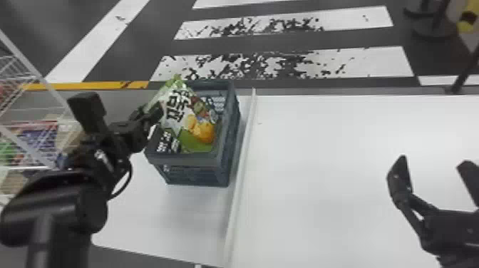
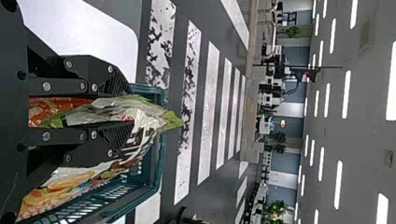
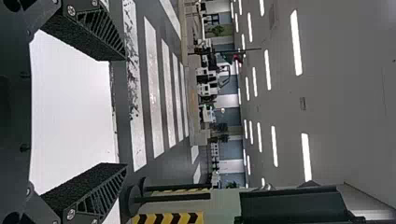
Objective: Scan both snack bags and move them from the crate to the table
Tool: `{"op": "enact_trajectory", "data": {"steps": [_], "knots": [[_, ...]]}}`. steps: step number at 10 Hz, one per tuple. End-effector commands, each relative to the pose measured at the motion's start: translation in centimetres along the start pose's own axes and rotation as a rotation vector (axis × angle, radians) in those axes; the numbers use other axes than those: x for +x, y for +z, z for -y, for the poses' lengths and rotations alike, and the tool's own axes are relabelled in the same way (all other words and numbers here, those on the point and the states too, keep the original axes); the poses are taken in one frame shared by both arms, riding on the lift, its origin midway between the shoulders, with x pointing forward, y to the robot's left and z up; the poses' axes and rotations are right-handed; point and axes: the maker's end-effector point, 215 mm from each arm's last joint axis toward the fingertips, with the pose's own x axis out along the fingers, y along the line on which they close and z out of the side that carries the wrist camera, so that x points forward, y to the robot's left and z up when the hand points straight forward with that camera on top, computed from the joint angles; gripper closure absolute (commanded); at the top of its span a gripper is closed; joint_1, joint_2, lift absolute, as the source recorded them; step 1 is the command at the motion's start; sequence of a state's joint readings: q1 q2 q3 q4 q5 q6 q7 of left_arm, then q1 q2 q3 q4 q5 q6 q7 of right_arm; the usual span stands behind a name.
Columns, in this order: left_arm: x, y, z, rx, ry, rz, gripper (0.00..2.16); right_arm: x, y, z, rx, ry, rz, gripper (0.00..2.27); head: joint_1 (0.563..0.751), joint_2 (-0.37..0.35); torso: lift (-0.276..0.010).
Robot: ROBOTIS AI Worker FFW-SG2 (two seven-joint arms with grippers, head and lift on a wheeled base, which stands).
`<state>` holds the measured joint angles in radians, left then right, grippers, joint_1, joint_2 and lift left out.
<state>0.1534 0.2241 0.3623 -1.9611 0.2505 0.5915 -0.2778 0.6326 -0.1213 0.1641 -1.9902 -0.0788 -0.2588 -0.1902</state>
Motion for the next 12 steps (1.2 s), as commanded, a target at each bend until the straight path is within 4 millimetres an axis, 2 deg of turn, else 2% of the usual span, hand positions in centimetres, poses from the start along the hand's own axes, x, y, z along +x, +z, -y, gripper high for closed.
{"op": "enact_trajectory", "data": {"steps": [1,4,5,7,8,9,10,11,12], "knots": [[-0.4,1.5,-0.1,0.003,-0.001,0.027,2.12,0.0,0.0,-0.1,0.002,0.001,-0.001,0.12,0.695,0.244,-0.088],[-1.2,5.6,0.5,-0.021,-0.012,0.132,2.12,-0.2,0.2,-0.1,0.007,-0.003,0.004,0.12,0.695,0.248,-0.088],[-2.4,8.2,1.0,-0.06,-0.041,0.181,2.12,-0.3,0.5,-0.2,0.009,-0.002,0.01,0.12,0.695,0.246,-0.088],[-5.1,11.2,3.3,-0.145,-0.131,0.192,2.13,-0.4,0.8,-0.5,0.009,0.003,0.017,0.12,0.695,0.239,-0.088],[-6.1,13.0,3.6,-0.155,-0.148,0.224,2.13,-0.4,0.8,-0.5,0.006,0.004,0.018,0.12,0.695,0.231,-0.088],[-7.2,14.5,5.1,-0.208,-0.208,0.251,2.13,-0.4,1.0,-0.5,0.004,0.003,0.022,0.12,0.695,0.229,-0.088],[-7.8,15.0,7.8,-0.301,-0.326,0.266,2.13,-0.3,1.1,-0.3,-0.001,-0.001,0.023,0.12,0.695,0.221,-0.088],[-7.6,14.9,10.0,-0.323,-0.379,0.262,2.13,-0.3,1.0,0.2,-0.002,-0.012,0.022,0.12,0.695,0.191,-0.088],[-6.5,13.7,14.3,-0.362,-0.467,0.232,2.13,-0.4,1.2,0.4,-0.002,-0.019,0.023,0.12,0.695,0.173,-0.088]]}}
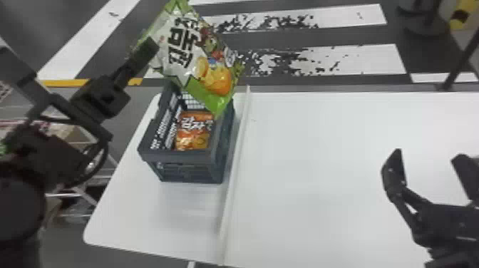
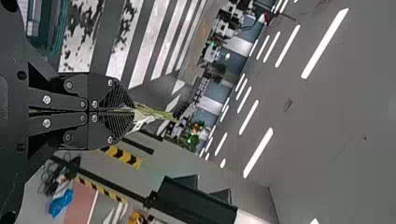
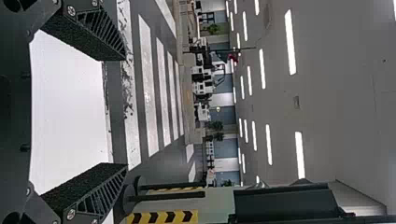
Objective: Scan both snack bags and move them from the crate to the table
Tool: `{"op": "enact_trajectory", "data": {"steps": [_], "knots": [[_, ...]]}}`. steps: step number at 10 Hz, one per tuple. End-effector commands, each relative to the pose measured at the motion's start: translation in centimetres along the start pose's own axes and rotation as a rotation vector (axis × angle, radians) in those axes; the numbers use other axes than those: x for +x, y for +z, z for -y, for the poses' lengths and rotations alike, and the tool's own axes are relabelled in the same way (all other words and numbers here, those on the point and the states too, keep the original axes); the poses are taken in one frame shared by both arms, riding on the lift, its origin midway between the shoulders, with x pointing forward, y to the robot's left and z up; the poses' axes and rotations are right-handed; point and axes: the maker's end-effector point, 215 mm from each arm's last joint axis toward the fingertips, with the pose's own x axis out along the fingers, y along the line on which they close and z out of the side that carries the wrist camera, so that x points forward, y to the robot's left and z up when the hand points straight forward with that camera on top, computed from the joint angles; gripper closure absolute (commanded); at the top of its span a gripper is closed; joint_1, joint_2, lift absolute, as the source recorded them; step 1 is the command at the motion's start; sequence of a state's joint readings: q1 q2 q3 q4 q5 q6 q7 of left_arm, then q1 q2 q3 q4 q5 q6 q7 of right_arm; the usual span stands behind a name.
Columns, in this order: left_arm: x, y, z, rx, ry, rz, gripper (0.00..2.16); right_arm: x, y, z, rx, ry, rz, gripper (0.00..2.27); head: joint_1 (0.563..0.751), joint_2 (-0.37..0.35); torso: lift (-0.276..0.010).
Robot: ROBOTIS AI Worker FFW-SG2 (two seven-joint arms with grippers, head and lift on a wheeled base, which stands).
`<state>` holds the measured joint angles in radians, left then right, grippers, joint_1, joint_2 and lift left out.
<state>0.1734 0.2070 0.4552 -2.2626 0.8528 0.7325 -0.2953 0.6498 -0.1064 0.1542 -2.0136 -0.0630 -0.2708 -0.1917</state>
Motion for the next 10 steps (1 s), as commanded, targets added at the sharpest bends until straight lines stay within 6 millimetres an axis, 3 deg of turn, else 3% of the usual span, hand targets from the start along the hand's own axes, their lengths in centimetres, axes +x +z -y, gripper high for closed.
{"op": "enact_trajectory", "data": {"steps": [1,2,4,5,7,8,10], "knots": [[2.8,-5.6,4.2,-0.104,-0.101,-0.071,2.13,-0.2,0.0,0.3,0.003,-0.009,-0.001,0.12,0.695,0.13,-0.088],[4.2,-10.2,6.4,-0.149,-0.144,-0.133,2.13,-0.2,0.0,0.5,0.003,-0.015,-0.001,0.12,0.695,0.071,-0.088],[6.4,-16.6,9.0,-0.241,-0.208,-0.153,2.13,-0.3,0.1,1.0,0.002,-0.027,0.003,0.12,0.695,-0.028,-0.088],[7.2,-21.4,9.6,-0.28,-0.213,-0.204,2.13,-0.2,0.3,1.3,0.0,-0.033,0.007,0.12,0.695,-0.078,-0.088],[8.1,-28.7,10.5,-0.346,-0.225,-0.276,2.13,-0.2,0.1,1.6,-0.003,-0.039,0.004,0.12,0.695,-0.158,-0.088],[8.0,-32.5,12.0,-0.364,-0.256,-0.35,2.13,-0.3,0.0,1.4,-0.001,-0.035,0.002,0.12,0.695,-0.176,-0.088],[7.7,-36.7,13.3,-0.4,-0.27,-0.422,2.13,-0.3,-0.2,1.3,0.001,-0.036,-0.001,0.12,0.695,-0.239,-0.088]]}}
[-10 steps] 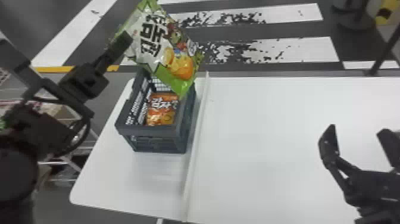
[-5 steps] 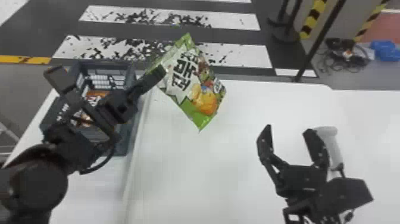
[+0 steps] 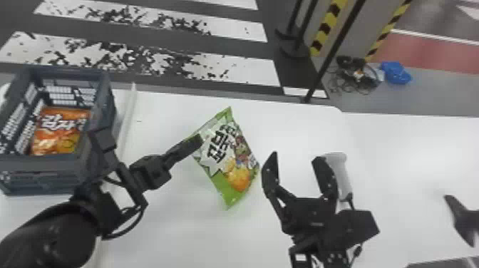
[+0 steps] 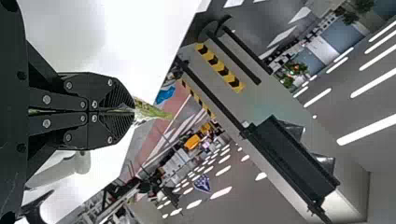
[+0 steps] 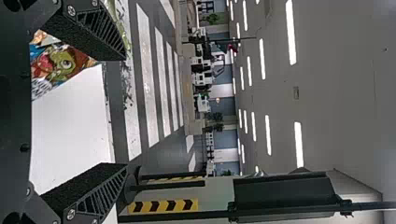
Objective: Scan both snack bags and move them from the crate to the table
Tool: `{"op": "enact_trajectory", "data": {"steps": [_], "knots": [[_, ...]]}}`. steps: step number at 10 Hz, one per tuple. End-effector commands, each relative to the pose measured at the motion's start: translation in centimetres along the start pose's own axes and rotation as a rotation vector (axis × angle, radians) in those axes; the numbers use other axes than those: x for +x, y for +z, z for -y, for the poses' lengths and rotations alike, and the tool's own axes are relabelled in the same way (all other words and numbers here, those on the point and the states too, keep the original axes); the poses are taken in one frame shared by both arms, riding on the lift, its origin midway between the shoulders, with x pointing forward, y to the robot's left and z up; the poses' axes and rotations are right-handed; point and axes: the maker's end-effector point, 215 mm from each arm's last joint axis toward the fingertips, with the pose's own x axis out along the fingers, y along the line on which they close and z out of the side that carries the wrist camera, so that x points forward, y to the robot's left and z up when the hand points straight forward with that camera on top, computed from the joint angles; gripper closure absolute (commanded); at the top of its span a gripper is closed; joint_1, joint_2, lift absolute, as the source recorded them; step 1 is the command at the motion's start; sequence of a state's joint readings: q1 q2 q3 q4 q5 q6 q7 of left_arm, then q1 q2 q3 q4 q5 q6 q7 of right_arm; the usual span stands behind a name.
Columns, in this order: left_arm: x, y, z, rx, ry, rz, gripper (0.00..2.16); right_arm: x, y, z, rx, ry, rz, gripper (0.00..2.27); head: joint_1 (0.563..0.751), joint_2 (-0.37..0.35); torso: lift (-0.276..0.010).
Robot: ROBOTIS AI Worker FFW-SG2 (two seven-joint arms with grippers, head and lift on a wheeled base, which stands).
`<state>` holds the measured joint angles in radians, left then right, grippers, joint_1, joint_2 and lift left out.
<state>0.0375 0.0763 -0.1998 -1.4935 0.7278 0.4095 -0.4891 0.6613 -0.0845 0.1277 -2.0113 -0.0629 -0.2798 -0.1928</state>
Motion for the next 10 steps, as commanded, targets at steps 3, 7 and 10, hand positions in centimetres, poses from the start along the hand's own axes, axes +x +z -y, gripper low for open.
{"op": "enact_trajectory", "data": {"steps": [3,7,10], "knots": [[0.0,-1.3,-2.6,0.138,0.101,-0.041,0.0,-0.1,-0.2,-0.1,0.001,0.003,-0.002,0.12,0.695,-0.269,-0.088],[-5.0,7.8,-1.7,0.602,0.363,0.135,0.07,-0.2,-0.1,-0.2,0.003,0.007,-0.002,0.12,0.695,-0.193,-0.088],[-11.2,12.4,-1.6,0.683,0.516,0.249,0.07,-0.1,-0.2,-0.6,0.036,0.061,-0.009,0.12,0.695,-0.109,-0.088]]}}
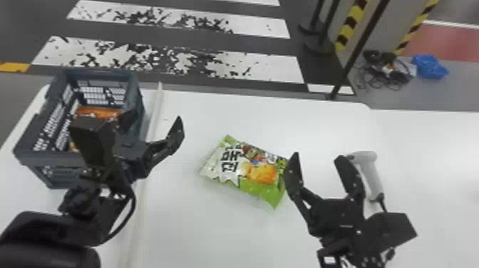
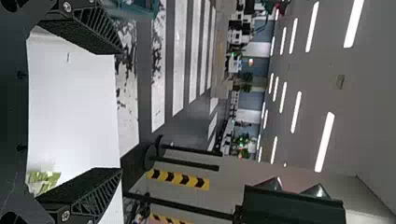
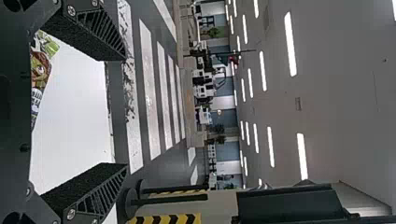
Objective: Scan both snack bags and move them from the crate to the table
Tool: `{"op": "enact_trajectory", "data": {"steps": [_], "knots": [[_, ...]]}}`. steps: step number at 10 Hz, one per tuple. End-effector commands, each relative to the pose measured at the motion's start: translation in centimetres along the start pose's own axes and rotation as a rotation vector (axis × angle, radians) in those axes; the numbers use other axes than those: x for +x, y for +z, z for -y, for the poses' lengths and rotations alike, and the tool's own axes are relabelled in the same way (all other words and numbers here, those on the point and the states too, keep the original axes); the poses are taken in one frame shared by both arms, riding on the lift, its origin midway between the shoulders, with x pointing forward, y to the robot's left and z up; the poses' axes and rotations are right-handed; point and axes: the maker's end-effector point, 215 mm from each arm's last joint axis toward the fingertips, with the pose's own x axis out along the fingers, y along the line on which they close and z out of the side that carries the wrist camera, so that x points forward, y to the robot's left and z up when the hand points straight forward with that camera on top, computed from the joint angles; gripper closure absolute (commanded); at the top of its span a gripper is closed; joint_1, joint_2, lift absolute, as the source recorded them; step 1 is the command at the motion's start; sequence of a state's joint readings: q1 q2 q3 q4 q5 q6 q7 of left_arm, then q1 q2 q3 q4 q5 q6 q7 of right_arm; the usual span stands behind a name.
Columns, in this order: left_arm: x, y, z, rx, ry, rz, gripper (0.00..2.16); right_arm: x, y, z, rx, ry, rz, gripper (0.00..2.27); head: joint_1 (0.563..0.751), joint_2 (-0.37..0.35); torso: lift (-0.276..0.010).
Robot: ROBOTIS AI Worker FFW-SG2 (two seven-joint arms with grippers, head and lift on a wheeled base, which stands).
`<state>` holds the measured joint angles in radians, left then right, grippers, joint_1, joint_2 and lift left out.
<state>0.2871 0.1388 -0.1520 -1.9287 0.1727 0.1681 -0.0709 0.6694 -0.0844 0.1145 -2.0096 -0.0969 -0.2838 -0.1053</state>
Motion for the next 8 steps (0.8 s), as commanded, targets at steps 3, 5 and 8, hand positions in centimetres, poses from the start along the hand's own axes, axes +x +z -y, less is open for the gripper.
{"op": "enact_trajectory", "data": {"steps": [3,5,8], "knots": [[-4.9,3.3,-5.4,0.04,0.134,0.044,0.08,1.7,-4.6,0.6,0.033,0.011,-0.163,0.12,0.695,-0.032,-0.088],[-6.7,3.5,-8.8,0.055,0.22,0.046,0.08,1.8,-8.9,0.6,0.122,0.072,-0.294,0.12,0.695,0.028,-0.088],[-7.8,2.9,-10.4,0.052,0.25,0.036,0.08,1.9,-13.0,2.0,0.2,0.081,-0.407,0.12,0.695,0.073,-0.088]]}}
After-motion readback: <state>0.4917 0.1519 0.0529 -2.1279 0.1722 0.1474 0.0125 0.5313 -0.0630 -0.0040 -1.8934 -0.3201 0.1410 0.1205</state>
